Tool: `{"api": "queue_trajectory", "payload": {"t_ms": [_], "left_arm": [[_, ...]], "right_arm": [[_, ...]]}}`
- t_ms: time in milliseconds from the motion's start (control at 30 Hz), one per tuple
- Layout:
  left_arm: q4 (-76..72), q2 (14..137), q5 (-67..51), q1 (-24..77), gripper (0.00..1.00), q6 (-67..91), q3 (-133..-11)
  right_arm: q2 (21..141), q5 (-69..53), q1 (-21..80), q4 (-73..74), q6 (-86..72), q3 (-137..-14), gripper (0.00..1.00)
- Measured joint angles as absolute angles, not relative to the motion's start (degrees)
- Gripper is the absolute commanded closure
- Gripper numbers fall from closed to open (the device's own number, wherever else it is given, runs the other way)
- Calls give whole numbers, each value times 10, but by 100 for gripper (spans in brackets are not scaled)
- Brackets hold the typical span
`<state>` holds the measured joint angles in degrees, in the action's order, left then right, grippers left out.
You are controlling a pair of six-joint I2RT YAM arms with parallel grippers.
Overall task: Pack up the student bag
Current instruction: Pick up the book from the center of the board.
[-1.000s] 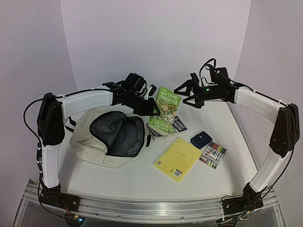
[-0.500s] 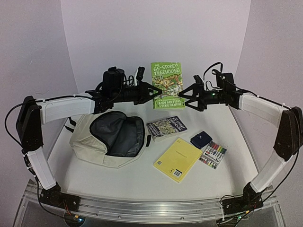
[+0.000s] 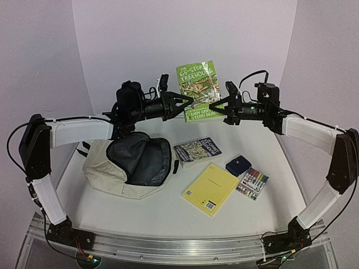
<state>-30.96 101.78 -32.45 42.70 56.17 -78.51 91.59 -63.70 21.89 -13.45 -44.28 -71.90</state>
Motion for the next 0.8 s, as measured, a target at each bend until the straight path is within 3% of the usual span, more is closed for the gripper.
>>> {"api": "queue_trajectory", "payload": {"t_ms": [67,133,233,367,567,800], "left_arm": [[-311,1018,-325,426,47,560,-784],[-299,1017,-328,423,32,545,-783],[-237,1004,-329,418,1,505,-784],[-69,965,-315,417,0,410,-804],[186,925,-278,415,0,245,-890],[350,912,-255,414,0,102,-922]], "right_arm": [[916,-647,219,-157,-460,-719,98],[914,-655,219,-169,-470,-719,100],[914,-661,219,-164,-478,-713,100],[910,-671,217,-83,-410,-709,100],[896,-605,230,233,-136,-751,100],[860,-497,278,452,110,-754,100]]}}
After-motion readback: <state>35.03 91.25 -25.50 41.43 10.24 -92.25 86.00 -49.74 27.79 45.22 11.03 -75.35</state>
